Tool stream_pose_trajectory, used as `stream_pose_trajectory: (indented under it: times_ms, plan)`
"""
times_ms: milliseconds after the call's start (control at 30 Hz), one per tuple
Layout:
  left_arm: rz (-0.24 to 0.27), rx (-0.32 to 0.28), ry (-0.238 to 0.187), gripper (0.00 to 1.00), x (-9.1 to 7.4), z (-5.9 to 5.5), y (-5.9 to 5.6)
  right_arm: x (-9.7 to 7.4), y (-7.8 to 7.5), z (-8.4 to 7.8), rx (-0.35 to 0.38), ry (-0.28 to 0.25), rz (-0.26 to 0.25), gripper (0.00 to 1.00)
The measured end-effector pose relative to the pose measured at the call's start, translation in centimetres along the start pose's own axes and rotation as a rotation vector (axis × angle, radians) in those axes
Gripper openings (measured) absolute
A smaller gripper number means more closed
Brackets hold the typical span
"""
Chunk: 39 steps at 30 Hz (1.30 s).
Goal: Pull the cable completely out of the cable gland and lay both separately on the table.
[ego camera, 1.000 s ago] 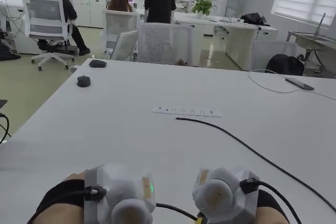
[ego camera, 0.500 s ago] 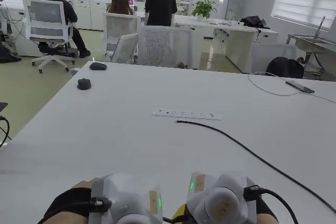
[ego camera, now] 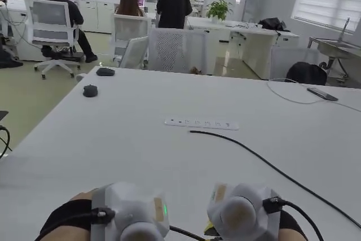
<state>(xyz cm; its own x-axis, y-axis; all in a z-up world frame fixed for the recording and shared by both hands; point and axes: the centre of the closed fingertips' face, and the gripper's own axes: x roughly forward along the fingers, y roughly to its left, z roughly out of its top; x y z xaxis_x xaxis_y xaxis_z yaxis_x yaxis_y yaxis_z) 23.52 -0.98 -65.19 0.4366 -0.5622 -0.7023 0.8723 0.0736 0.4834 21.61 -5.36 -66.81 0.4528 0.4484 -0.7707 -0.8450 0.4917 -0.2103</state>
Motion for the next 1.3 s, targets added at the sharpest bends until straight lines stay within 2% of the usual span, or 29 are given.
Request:
stream_pose_trajectory:
  times_ms: [167,267,367,467,533,667,800,900,967,1100,1233,1300]
  plan:
    - [-0.014,0.034,-0.023,0.16,0.0,0.9,-0.7,-0.1,1.1,1.4,-0.046,-0.052,0.027,0.11]
    - [-0.024,0.043,-0.043,0.17,0.0,1.5,-1.0,0.0,1.0,1.0,-0.074,-0.029,0.02,0.06]
    - [-0.019,0.045,-0.038,0.17,0.1,1.4,-0.7,0.1,1.0,0.9,-0.065,-0.028,0.025,0.03]
    - [-0.003,0.023,-0.025,0.17,0.0,0.8,-0.1,0.1,0.3,-0.1,-0.071,0.016,-0.005,0.03]
    - [0.011,0.014,-0.014,0.16,-0.1,0.5,0.2,0.1,-0.2,-1.3,-0.046,0.071,-0.027,0.03]
    - [0.028,0.002,-0.015,0.16,-0.3,0.5,0.5,0.0,-0.8,-2.2,-0.031,0.107,-0.041,0.03]
    - [0.03,0.008,-0.017,0.16,-0.3,0.6,0.5,-0.1,-0.7,-1.5,-0.04,0.084,-0.046,0.08]
    - [0.019,0.018,-0.029,0.16,-0.3,0.9,0.2,-0.1,-0.2,0.4,-0.043,-0.005,-0.027,0.13]
    - [0.008,0.036,-0.045,0.16,-0.3,1.4,-0.2,-0.2,0.3,1.0,-0.058,-0.031,-0.013,0.13]
    - [0.003,0.044,-0.052,0.16,-0.2,1.6,-0.3,0.0,0.6,0.8,-0.079,-0.022,0.004,0.03]
    - [0.018,0.027,-0.038,0.16,-0.2,1.1,0.3,-0.1,0.2,0.5,-0.072,-0.009,-0.013,0.03]
    - [0.026,-0.006,-0.036,0.16,-0.4,0.7,0.7,-0.2,-0.2,0.2,-0.061,-0.003,-0.026,0.03]
